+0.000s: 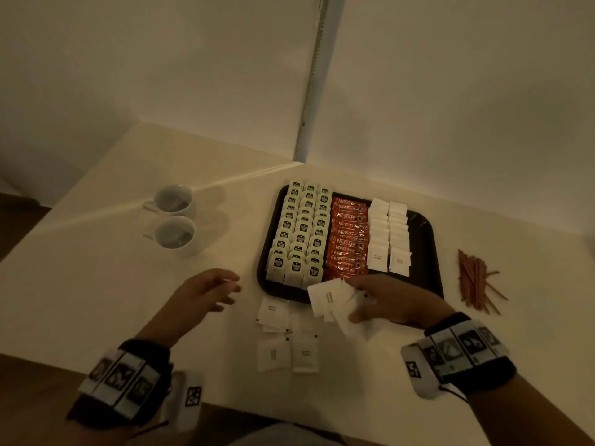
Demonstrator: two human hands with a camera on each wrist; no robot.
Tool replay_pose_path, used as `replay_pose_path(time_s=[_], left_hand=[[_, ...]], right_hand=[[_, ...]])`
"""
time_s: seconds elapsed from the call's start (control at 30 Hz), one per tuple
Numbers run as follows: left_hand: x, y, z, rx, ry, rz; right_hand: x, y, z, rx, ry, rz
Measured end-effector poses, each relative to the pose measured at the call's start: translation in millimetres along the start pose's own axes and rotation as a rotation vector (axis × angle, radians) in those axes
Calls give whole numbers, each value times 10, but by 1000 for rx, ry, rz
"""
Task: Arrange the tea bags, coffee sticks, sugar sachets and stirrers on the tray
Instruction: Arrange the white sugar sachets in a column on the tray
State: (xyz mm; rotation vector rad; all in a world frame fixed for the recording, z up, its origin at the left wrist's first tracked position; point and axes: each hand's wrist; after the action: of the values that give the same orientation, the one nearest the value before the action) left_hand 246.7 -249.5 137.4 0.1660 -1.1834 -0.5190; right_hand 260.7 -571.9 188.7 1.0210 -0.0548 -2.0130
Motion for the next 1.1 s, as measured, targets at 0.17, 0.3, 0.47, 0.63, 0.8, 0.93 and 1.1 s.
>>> replay_pose_path(time_s=[0.17, 0.3, 0.47, 0.63, 0.8, 0.93, 1.1], left_hand=[[775, -370, -446, -452, -103, 84], [1187, -596, -601, -678, 25, 387], [1398, -806, -721, -676, 45, 706], [1509, -898, -808, -572, 91, 793], [1465, -915, -904, -533, 155, 910], [1469, -884, -975, -557, 144, 894], [1494, -937, -1079, -413, 155, 778]], right_hand=[[-537, 267, 48, -27, 117, 168], [-834, 447, 11, 12, 243, 227], [-788, 600, -81, 157, 360, 17], [-639, 599, -208, 309, 397, -125], [-406, 586, -282, 625, 481, -330], [-270, 552, -320, 746, 498, -447], [-187, 599, -355, 746, 449, -662]])
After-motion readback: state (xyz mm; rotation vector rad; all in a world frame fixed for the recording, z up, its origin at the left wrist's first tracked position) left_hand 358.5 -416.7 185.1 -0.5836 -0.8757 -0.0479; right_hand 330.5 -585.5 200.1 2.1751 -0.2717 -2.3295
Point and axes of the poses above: each hand's wrist, its own z-axis away from the middle knuckle, its own y-axis out of the back of the hand, x = y × z, and after that the axes turned 14 degrees about -z, right-handed
